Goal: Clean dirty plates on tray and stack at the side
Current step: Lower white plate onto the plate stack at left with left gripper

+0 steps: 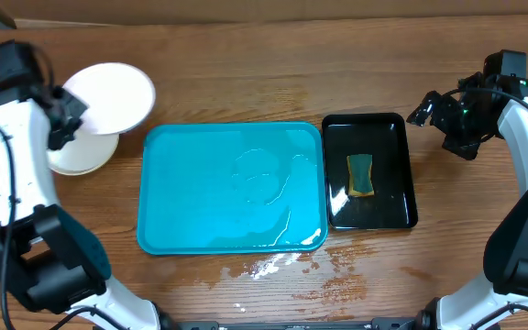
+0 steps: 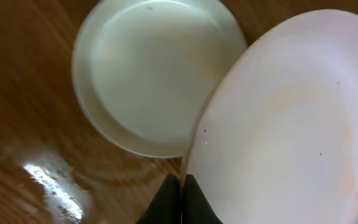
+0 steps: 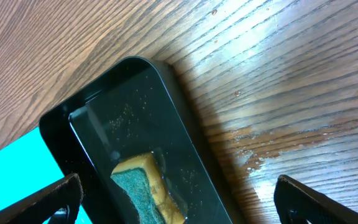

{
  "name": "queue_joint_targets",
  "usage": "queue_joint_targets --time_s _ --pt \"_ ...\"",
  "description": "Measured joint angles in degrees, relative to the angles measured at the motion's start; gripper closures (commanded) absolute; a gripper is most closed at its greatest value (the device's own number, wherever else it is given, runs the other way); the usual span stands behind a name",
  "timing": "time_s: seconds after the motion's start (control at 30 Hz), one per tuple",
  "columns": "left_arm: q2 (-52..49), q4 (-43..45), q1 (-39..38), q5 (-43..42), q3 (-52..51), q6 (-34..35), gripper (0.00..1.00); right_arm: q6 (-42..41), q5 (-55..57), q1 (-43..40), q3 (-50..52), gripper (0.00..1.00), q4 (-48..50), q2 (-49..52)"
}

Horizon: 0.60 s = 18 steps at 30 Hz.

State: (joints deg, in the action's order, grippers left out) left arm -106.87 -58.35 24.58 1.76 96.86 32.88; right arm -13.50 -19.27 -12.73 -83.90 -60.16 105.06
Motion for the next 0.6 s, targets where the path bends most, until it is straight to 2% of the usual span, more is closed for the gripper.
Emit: queue_joint_targets --time_s 0.27,0.53,0.6 --pt "0.0 -1.6 10.8 1.3 -0.1 0.0 0.96 0.0 0.0 0.0 0.0 0.00 0.0 0.0" --pt "0.4 4.6 13.0 2.4 -5.6 0.0 0.96 0.0 0.0 0.0 0.0 0.00 0.0 0.0" --pt "0.4 5.7 12.9 2.4 -7.1 0.0 0.93 0.0 0.0 0.0 0.0 0.00 0.0 0.0"
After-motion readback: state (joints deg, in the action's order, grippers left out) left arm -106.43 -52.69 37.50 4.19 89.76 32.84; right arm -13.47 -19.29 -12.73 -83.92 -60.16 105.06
